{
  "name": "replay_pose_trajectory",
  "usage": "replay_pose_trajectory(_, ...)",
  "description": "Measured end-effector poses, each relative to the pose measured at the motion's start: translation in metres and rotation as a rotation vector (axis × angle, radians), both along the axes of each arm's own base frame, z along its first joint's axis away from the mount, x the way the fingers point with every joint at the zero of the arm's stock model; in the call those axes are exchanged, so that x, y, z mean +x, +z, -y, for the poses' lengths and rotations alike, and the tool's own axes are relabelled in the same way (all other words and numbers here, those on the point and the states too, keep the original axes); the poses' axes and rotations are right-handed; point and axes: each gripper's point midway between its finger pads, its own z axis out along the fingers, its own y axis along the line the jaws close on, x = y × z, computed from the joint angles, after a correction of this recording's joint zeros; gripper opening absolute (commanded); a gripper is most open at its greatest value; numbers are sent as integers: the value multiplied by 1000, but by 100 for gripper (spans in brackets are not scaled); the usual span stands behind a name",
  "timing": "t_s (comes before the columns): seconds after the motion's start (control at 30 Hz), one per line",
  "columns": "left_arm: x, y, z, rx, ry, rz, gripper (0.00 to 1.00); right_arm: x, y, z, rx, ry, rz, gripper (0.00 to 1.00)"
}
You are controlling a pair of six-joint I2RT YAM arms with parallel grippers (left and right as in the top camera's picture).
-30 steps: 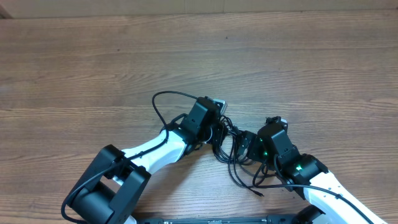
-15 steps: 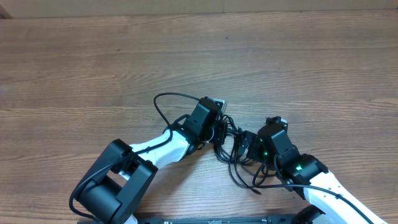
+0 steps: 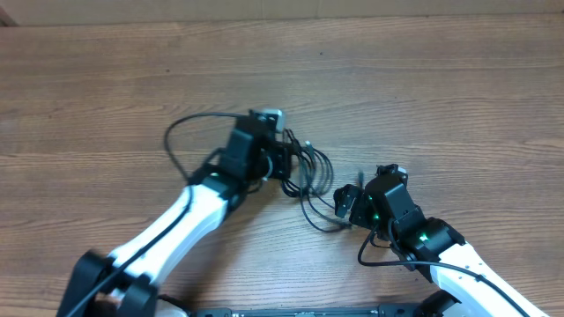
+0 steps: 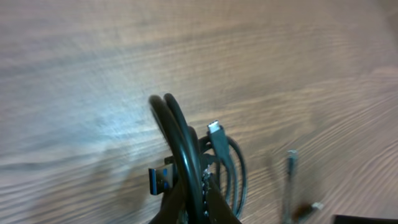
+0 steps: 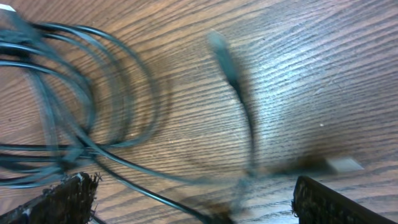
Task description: Untangle cables
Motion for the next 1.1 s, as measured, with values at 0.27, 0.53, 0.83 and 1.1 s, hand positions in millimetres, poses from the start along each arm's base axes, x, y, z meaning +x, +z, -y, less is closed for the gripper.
replay_pose_trajectory(0.27,-7,47,-28,-69,2,48,4,17,18,-17,88,18,90,100)
replay_pose_trajectory(0.53,-22,57,-15,-157,-106,21,6,12,34,-50,309,40,39,100)
replay_pose_trajectory(0.83,-46,68,5,-271,-257,-26,5,17,44,-64,397,53,46,94)
replay_pose_trajectory(1.1,-63,79,17,-353,-365,-53,4,28,32,-78,397,78,55,83)
